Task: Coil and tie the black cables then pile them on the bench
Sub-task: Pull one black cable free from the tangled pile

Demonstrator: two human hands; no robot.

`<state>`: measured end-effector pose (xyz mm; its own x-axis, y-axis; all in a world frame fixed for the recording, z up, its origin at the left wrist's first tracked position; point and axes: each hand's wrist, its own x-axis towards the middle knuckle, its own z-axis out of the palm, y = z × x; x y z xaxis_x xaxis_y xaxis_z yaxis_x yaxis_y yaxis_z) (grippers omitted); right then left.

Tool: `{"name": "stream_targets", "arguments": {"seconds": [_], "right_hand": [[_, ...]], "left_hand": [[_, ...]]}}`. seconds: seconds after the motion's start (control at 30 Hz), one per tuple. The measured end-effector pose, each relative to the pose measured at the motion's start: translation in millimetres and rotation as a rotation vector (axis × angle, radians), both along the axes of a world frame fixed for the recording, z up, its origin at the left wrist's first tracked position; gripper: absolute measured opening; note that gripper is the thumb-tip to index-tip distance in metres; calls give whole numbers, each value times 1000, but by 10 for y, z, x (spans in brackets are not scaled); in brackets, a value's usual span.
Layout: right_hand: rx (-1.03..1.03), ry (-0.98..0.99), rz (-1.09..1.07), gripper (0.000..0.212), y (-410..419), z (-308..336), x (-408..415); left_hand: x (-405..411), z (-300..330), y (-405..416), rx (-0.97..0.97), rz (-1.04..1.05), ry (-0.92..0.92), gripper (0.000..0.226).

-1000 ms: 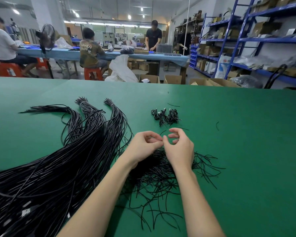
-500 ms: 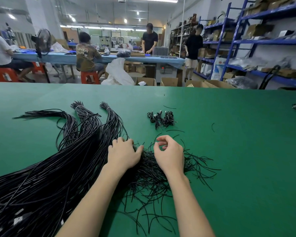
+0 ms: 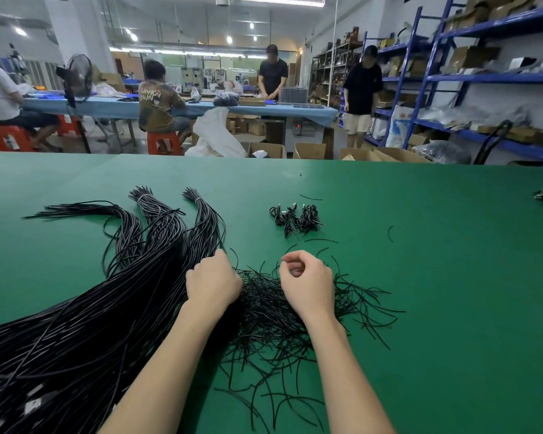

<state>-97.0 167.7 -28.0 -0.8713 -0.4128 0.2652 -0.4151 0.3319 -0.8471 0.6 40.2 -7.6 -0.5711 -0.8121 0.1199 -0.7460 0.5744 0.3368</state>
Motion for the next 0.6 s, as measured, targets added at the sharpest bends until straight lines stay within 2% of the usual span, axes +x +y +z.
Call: {"name": "stream_targets", "arguments": {"seconds": [0.17,0.37,0.47,0.6], "right_hand": [[-3,6,7,5,-1,-5,-5],[-11,8,15,6,-10,-1,0],[-47,-26,51,5,-15,20,-7],[-152,-179,284,4,-42,114,60]], "left_hand": [[4,47,16,105,-3,56,17],[-26,89,48,128,15,177,13],[-54,123,55,259,-35,353,10],[-90,256,81,439,-68,687,6]]}}
